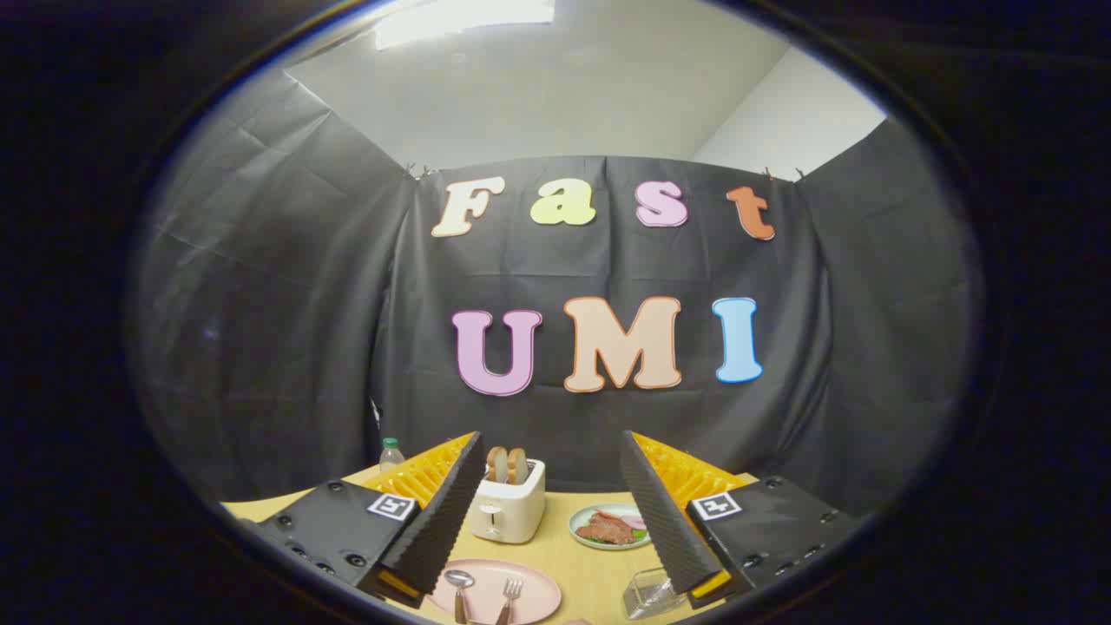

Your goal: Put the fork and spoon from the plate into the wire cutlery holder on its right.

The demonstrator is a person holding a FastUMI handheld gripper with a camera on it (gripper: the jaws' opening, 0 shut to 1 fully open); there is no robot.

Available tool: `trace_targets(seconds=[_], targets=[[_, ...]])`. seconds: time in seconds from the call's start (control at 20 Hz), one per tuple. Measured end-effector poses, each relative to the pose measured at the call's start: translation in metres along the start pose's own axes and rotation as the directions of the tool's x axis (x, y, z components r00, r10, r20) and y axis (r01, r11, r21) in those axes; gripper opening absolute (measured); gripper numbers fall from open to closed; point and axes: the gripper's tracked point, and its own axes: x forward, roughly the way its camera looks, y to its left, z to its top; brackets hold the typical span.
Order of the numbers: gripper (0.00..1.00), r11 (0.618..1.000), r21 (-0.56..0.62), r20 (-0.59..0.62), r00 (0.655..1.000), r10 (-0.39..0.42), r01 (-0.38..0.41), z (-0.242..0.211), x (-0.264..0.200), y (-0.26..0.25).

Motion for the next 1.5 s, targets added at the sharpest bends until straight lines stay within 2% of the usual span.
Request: trace_targets(seconds=[0.85,1.2,1.5], targets=[[0.99,0.998,-0.028,-0.019,0.998,0.055,-0.055,-0.018,0.017,0.018],[0.99,0.995,-0.036,-0.137,0.987,0.088,-0.093,-0.07,0.02,0.025],[0.99,0.988,-0.028,-0.29,0.948,0.135,-0.149,-0.129,0.016,0.038]])
